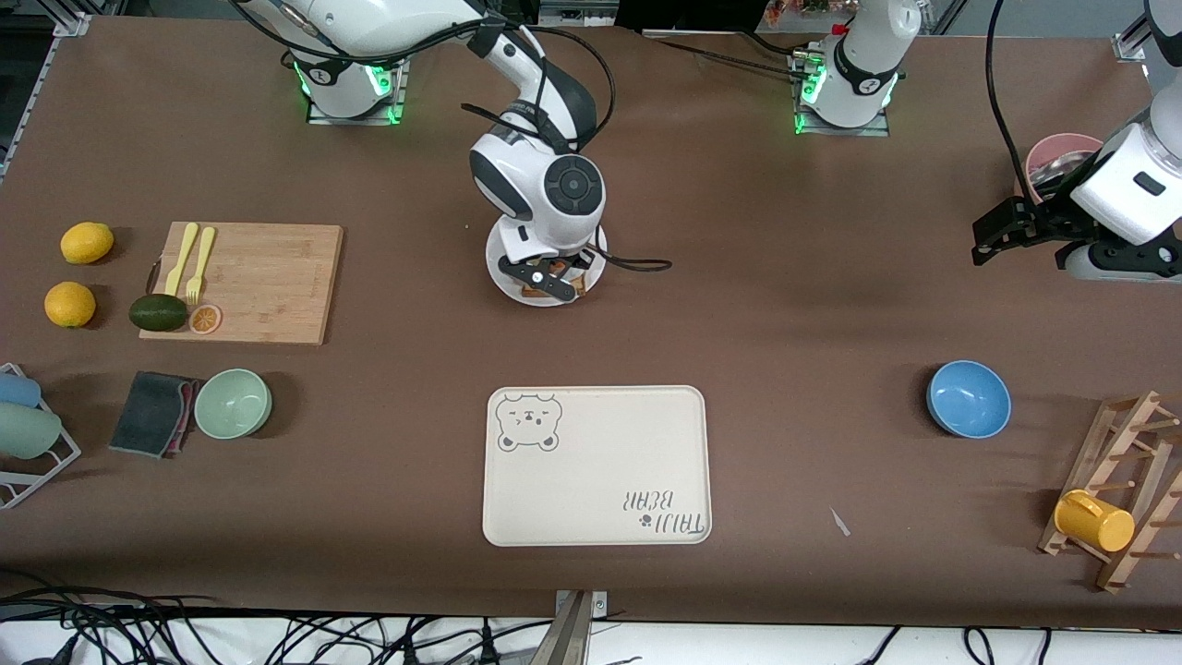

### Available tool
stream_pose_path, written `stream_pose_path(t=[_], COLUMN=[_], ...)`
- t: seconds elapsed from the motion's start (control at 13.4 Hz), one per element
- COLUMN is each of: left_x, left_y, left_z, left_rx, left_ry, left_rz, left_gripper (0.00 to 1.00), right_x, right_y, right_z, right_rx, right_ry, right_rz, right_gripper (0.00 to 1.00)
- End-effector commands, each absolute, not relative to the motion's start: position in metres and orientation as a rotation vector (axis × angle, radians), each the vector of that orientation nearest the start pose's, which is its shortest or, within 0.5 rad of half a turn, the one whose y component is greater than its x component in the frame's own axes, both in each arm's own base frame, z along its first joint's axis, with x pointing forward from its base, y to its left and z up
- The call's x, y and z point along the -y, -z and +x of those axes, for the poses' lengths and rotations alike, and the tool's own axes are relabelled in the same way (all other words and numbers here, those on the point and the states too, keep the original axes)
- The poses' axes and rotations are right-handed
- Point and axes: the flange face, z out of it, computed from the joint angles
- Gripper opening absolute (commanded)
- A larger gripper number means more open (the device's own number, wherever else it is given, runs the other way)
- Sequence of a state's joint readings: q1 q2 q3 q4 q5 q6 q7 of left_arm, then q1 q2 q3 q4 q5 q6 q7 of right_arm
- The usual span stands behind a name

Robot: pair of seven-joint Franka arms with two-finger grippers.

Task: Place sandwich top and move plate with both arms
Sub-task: 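Carry the bread slice to the white plate and lay it on the egg, then open the right gripper and withdraw it while the left gripper moves out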

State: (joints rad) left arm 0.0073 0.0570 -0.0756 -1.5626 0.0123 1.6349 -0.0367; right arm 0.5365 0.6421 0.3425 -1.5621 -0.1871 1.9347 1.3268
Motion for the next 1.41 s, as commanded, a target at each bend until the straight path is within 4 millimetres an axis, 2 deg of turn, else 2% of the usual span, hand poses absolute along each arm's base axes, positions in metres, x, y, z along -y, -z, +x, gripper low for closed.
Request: stream_pose_path(t=[0.0,0.22,0.3,0.37,0.45,0.52,0.74,0.89,0.97,1.12,1.34], left_x=[0.038,0.035,0.031,0.031,0.031,0.030,0.030,0.032,0.037,0.040,0.045], left_y=[-0.604,-0.598,-0.598,-0.598,-0.596,-0.596,-0.596,-0.588,-0.584,-0.580,-0.576], left_z=[0.580,0.583,0.584,0.584,0.585,0.585,0.585,0.589,0.590,0.591,0.593], left_rx=[-0.020,0.002,0.012,0.009,0.009,0.014,0.014,0.012,0.000,0.006,0.021], left_ry=[0.042,0.030,0.030,0.028,0.025,0.025,0.028,0.006,-0.004,-0.017,-0.038], left_rz=[-3.163,-3.162,-3.163,-3.163,-3.162,-3.164,-3.164,-3.164,-3.166,-3.169,-3.241], left_gripper=[1.00,1.00,1.00,1.00,1.00,1.00,1.00,1.00,1.00,1.00,1.00], right_x=[-0.497,-0.504,-0.507,-0.507,-0.507,-0.507,-0.506,-0.491,-0.483,-0.459,-0.412], right_y=[-0.261,-0.253,-0.252,-0.252,-0.253,-0.256,-0.282,-0.311,-0.326,-0.356,-0.383], right_z=[0.463,0.456,0.453,0.452,0.454,0.456,0.474,0.494,0.501,0.521,0.552], right_rx=[-0.642,-0.617,-0.606,-0.602,-0.590,-0.570,-0.574,-0.586,-0.530,-0.479,-0.296], right_ry=[-0.177,-0.181,-0.180,-0.177,-0.145,-0.094,-0.062,-0.025,-0.009,0.024,0.018], right_rz=[-3.278,-3.286,-3.290,-3.291,-3.297,-3.307,-3.271,-3.248,-3.243,-3.235,-3.266], right_gripper=[0.00,0.00,0.08,0.41,0.82,1.00,1.00,1.00,1.00,1.00,1.00])
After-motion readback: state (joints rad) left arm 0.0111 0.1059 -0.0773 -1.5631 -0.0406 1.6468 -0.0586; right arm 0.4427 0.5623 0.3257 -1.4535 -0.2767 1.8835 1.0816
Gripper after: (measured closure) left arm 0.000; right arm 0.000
